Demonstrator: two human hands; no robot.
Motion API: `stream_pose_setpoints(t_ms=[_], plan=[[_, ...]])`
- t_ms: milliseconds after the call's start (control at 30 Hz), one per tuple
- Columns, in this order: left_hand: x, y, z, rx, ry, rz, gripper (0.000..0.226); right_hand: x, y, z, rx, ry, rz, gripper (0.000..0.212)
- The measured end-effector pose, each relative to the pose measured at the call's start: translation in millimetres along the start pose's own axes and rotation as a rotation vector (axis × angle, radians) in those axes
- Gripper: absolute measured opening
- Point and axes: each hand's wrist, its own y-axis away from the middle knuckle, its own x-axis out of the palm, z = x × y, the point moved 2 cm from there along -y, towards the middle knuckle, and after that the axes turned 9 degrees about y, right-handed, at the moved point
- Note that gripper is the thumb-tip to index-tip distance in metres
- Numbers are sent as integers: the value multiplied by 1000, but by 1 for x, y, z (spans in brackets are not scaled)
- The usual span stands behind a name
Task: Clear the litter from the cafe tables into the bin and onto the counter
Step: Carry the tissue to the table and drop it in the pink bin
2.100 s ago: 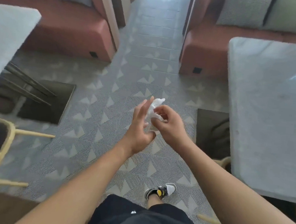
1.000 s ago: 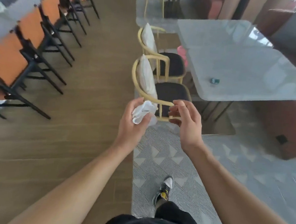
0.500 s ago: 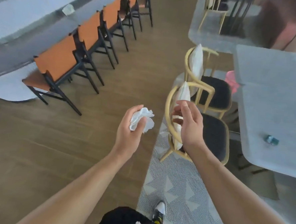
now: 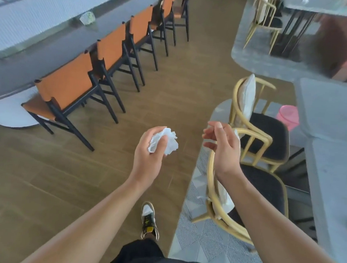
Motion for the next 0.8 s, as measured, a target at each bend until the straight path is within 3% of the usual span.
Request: stream_pose_setpoints(t_ms=[400, 800], plan=[[-39, -258, -7, -36, 80, 54, 17, 133, -204, 22, 11, -16, -95, 31], [15, -441, 28, -78, 78, 151, 18, 148, -385, -7, 10, -21, -183, 30]])
